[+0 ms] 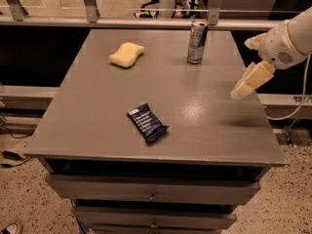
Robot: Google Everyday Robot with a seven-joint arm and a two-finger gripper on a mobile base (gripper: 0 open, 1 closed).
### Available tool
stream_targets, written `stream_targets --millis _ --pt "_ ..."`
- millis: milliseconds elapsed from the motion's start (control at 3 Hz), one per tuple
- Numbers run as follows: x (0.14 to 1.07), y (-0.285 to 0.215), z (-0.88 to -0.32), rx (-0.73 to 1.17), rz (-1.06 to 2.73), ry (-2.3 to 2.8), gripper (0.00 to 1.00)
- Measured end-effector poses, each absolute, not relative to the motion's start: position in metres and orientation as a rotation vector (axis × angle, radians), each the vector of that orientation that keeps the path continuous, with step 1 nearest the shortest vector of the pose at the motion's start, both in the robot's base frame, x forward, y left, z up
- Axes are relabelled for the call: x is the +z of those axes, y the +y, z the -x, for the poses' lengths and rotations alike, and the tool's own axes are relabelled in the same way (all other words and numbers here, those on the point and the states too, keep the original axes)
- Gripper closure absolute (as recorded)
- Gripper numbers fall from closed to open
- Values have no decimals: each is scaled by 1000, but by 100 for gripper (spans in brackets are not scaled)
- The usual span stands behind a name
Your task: Move redbull can near rxbar blueberry
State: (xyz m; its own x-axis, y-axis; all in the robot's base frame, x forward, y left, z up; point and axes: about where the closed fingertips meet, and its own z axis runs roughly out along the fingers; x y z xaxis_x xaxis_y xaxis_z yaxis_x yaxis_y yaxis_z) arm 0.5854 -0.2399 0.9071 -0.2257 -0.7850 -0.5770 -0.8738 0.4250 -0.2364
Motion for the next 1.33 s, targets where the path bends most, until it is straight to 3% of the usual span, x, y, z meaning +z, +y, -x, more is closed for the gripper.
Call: stream_targets --millis 333,1333 --pt "901 -226 -602 212 1375 2010 0" --pt "879 -199 -725 407 1051 1831 0"
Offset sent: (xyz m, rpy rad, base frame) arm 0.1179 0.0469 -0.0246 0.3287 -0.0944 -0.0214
